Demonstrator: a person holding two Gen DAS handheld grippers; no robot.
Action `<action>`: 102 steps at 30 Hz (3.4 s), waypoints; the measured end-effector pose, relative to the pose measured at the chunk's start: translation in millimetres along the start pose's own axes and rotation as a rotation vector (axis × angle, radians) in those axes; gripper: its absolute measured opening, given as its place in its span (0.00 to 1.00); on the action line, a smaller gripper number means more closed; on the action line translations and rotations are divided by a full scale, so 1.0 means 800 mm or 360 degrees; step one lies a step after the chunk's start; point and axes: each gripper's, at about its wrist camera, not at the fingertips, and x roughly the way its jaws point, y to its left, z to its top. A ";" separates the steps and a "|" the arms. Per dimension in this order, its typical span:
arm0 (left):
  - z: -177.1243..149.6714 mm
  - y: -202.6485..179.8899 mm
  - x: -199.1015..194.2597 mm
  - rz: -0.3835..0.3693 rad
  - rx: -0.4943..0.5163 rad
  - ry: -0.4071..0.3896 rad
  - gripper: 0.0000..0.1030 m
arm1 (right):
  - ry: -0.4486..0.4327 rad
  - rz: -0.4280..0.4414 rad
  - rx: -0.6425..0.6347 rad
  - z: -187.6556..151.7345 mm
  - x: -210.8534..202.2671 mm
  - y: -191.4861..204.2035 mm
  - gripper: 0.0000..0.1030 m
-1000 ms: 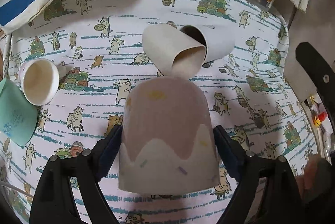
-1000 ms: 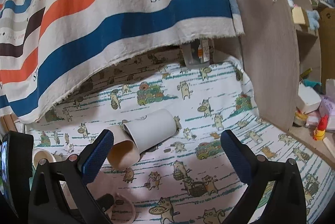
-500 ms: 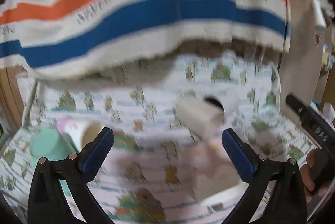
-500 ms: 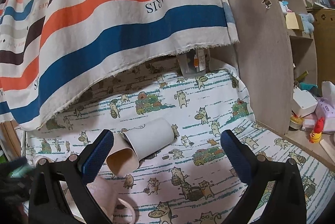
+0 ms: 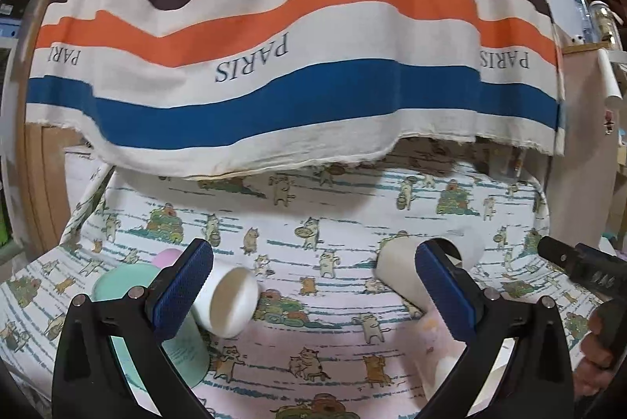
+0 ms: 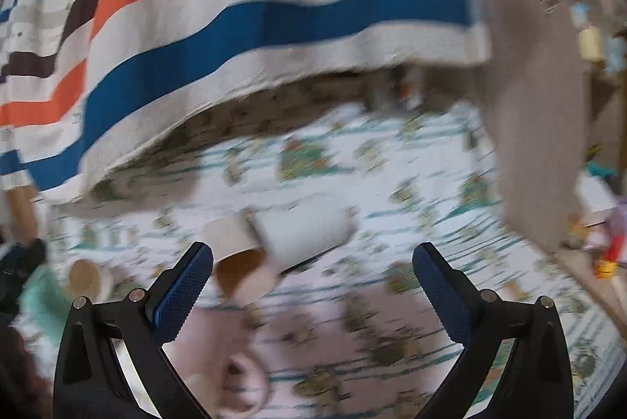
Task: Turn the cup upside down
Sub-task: 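Grasp the pink mug body with the right gripper, then lift the pink mug and rotate it rim-down with the right gripper, then lower the inverted pink mug onto the cloth and open the right gripper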
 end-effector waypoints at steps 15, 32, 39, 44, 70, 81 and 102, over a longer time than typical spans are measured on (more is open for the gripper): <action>-0.009 0.043 0.017 0.0131 -0.0246 0.0128 1.00 | 0.0619 0.0137 0.0159 0.030 0.042 0.043 0.99; -0.009 0.069 0.023 0.0326 -0.0364 0.0177 1.00 | 0.1142 0.0115 -0.0052 -0.012 0.134 0.138 0.85; -0.008 0.065 0.022 0.0314 -0.0349 0.0180 1.00 | 0.1282 0.0047 -0.0128 -0.025 0.152 0.144 0.85; -0.010 0.062 0.028 0.0302 -0.0337 0.0229 1.00 | 0.1318 0.0042 -0.0209 -0.027 0.151 0.151 0.84; -0.008 0.046 0.018 0.0316 -0.0230 0.0133 1.00 | 0.0944 0.0141 -0.0326 0.007 0.081 0.144 0.83; -0.010 0.042 0.017 0.0287 -0.0208 0.0120 1.00 | 0.0949 0.0191 -0.0293 0.007 0.075 0.141 0.83; 0.029 0.012 -0.065 0.0013 0.0078 -0.0266 1.00 | -0.0129 0.0147 -0.0302 0.040 -0.066 0.076 0.99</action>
